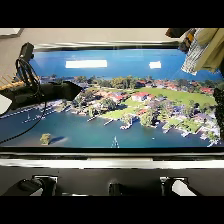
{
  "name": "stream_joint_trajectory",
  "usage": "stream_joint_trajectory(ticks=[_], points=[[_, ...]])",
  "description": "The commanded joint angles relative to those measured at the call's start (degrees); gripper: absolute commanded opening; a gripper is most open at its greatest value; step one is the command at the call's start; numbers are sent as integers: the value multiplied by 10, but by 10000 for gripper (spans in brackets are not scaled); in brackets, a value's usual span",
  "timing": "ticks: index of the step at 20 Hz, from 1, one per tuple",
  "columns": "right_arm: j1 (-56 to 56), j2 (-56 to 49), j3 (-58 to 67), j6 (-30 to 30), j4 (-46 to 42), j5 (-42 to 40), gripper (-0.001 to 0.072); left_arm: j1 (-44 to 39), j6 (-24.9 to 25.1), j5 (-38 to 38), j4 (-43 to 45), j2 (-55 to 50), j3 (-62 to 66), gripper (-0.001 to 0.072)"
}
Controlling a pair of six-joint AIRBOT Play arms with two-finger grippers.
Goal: Fold the clothes and pants, and hang the long-sleeved shirts on hangers.
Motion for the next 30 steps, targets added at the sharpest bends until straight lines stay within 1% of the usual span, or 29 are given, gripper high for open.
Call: stream_joint_trajectory(ticks=[1,3,6,12,16,22,30], points=[[-59,-2,30,3,66,-35,29,0,0,0,0,-1,0,669],[-78,-2,34,6,68,-39,29,0,0,0,0,-3,0,669],[-117,-3,34,8,99,-40,29,0,0,0,0,-7,0,669],[-189,-2,34,25,162,-87,29,0,0,-1,0,-13,0,668],[-190,-5,34,25,155,-111,30,0,0,-2,0,-13,0,668],[-190,-28,34,25,142,-124,32,0,0,-38,0,-13,0,668],[-190,-46,34,27,129,-144,33,0,-1,-39,0,-13,0,668]])
